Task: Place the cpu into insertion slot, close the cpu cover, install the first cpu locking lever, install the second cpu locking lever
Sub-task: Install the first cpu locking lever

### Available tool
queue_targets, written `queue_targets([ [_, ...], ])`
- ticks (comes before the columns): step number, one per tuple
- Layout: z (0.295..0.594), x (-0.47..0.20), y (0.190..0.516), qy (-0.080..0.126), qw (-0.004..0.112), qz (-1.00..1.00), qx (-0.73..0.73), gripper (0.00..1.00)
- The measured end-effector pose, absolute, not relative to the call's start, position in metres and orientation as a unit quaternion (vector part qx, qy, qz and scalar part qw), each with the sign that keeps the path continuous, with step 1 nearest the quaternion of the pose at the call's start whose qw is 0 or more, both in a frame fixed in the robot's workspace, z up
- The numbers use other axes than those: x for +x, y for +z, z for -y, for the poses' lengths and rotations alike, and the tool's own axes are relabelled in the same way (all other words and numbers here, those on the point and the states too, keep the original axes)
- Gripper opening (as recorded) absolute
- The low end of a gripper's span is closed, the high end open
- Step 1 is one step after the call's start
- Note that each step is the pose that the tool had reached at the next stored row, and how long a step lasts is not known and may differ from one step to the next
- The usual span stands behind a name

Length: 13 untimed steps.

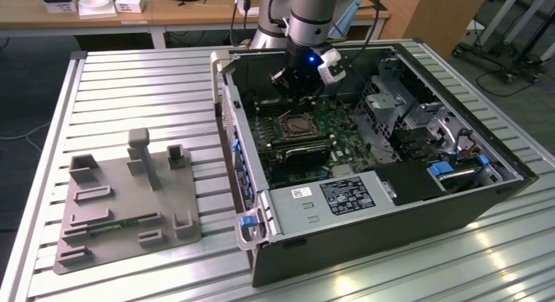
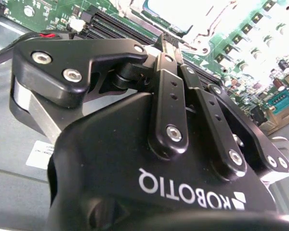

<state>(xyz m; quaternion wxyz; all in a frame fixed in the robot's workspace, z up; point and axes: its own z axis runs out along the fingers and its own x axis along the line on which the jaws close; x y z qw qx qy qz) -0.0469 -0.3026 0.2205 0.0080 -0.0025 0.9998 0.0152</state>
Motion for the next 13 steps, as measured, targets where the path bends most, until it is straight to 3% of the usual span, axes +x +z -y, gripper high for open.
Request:
queue_targets([
  [13,0.302,-0.05,0.235,0.015,0.008,-1.0,-0.002,0.1],
])
